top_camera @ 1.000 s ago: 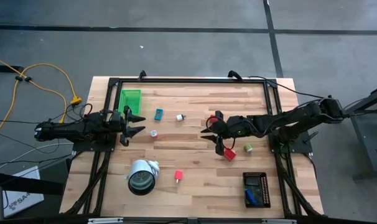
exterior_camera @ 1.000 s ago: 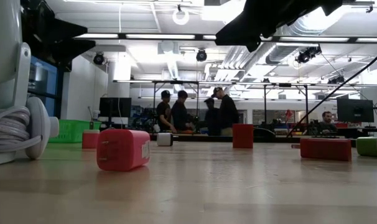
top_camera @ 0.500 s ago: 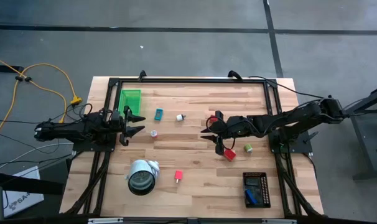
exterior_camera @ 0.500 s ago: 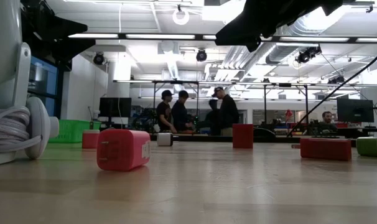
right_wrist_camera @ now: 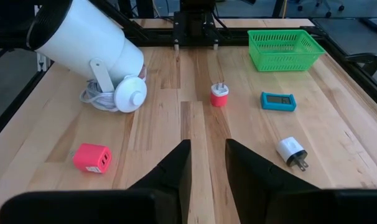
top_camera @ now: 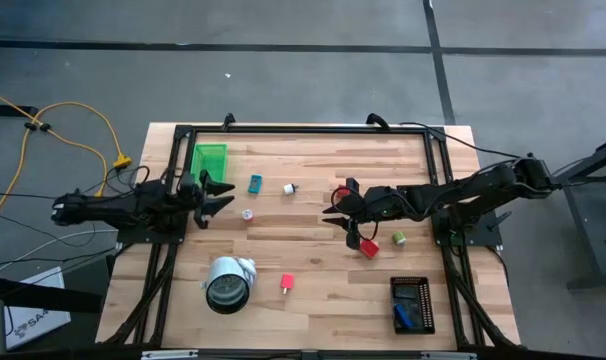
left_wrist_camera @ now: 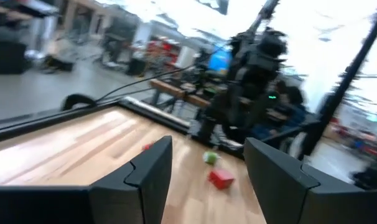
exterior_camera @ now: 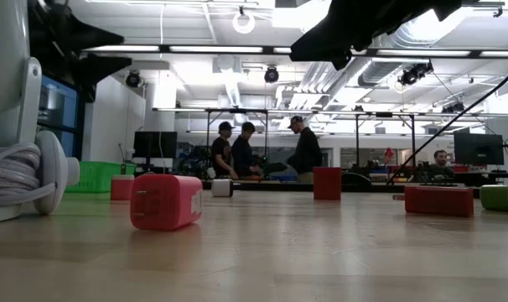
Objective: Pick & Place Office items
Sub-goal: Put the light blue digital clock into the black bin
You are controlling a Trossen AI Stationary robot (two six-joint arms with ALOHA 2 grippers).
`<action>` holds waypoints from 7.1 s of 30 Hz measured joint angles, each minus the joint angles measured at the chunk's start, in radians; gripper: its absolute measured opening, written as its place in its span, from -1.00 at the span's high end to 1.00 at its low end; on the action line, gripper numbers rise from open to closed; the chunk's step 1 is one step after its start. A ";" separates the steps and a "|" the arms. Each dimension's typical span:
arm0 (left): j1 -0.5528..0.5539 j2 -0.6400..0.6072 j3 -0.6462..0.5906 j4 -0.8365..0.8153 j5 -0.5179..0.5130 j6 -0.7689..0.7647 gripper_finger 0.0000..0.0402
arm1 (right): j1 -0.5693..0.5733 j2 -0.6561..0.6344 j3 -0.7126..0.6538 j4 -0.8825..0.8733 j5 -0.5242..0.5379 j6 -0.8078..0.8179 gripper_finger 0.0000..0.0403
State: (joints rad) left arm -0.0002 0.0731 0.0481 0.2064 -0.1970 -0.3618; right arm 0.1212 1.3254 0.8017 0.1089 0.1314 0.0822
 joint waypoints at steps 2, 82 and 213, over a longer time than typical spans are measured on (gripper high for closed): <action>0.000 0.037 0.015 0.000 -0.027 -0.002 0.07 | 0.000 0.000 0.000 -0.001 0.000 0.000 0.58; 0.366 1.477 1.097 -1.127 0.046 -0.649 0.13 | 0.001 0.000 0.000 -0.279 -0.010 0.000 0.58; 0.382 1.721 1.091 -1.044 0.040 -0.605 0.22 | 0.004 0.000 0.000 -0.338 -0.113 -0.022 0.58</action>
State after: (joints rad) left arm 0.3819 1.7943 1.1389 -0.8375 -0.1574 -0.9666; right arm 0.1253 1.3258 0.8017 -0.2291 0.0185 0.0601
